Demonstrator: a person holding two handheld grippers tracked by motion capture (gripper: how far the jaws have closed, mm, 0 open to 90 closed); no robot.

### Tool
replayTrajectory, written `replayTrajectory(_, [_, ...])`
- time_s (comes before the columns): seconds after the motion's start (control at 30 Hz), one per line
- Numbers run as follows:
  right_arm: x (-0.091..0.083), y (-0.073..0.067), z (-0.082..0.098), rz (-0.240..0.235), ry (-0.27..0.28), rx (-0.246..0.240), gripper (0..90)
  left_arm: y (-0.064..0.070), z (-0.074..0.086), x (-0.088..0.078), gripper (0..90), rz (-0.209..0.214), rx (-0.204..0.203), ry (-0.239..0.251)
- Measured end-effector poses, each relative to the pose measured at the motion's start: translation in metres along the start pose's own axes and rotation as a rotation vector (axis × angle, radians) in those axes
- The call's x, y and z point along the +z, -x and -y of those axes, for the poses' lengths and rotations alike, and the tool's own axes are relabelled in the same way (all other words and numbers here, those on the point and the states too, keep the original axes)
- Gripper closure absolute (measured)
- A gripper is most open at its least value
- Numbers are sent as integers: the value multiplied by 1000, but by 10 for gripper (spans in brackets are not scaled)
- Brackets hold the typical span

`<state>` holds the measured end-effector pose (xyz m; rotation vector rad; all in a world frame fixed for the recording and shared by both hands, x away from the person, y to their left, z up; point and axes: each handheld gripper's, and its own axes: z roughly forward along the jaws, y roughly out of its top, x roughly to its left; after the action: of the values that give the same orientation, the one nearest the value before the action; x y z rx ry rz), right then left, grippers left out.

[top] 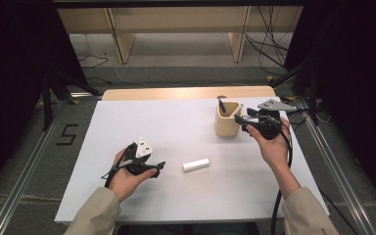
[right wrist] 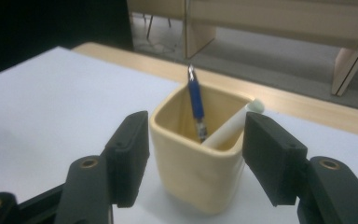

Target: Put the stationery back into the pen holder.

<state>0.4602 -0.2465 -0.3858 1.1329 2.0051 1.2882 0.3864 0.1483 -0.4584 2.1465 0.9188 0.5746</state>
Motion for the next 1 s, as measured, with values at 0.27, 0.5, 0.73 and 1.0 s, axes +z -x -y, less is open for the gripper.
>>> replayTrajectory(0.27, [6, -6, 8, -32, -67, -71, 433, 1, 0, 0, 270, 1, 0, 4])
replayTrajectory(0.5, [12, -16, 14, -87, -149, -152, 440, 1, 0, 0, 270, 2, 3, 5])
replayTrajectory(0.73, [22, -23, 21, -124, -214, -227, 442, 2, 0, 0, 271, 5, 4, -1])
replayTrajectory(1.0, [29, -31, 26, -166, -283, -267, 441, 3, 1, 0, 272, 8, 8, 1])
